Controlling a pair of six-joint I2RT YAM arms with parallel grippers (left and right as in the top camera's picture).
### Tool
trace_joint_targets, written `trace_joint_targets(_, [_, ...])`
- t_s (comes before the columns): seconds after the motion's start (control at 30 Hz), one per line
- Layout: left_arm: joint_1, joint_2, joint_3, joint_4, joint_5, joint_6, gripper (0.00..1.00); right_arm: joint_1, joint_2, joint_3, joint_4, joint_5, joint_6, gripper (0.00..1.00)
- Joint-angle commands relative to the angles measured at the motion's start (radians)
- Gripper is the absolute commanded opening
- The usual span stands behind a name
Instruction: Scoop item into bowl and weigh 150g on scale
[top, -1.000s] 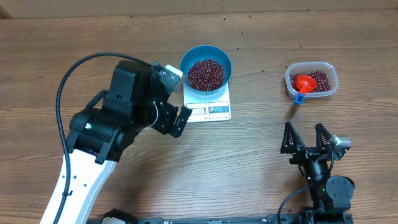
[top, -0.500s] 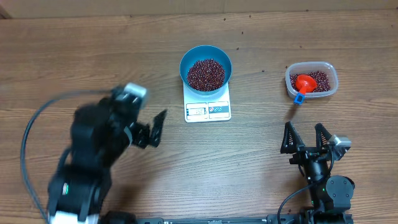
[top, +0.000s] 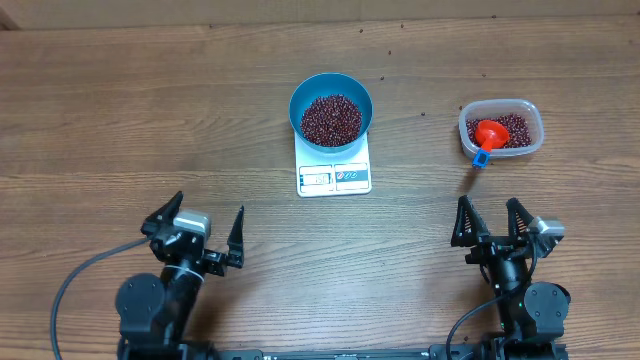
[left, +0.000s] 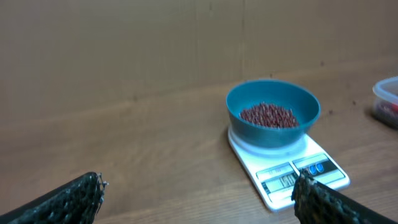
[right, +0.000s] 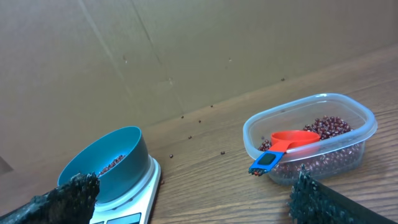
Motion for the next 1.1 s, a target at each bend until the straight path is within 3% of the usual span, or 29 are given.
trace_joint_targets(0.0, [0.011,-0.054,-0.084,0.096,0.004,0.013,0.99,0.006,-0.01,-0.011,0.003,-0.002,0.003,1.0])
trace_joint_targets(0.27, [0.033,-0.115,-0.234,0.238,-0.111,0.013,1.0,0.006,-0.01,-0.011,0.003,-0.002,0.003,1.0])
trace_joint_targets(0.47, [0.033,-0.163,-0.298,0.237,-0.14,0.013,1.0,0.006,-0.01,-0.011,0.003,-0.002,0.003,1.0])
trace_joint_targets(0.57, [0.033,-0.225,-0.306,0.13,-0.141,0.012,1.0,0.006,-0.01,-0.011,0.003,-0.002,0.003,1.0])
trace_joint_targets(1.07, [0.032,-0.229,-0.306,0.137,-0.145,0.005,1.0,0.006,-0.01,-0.011,0.003,-0.002,0.003,1.0])
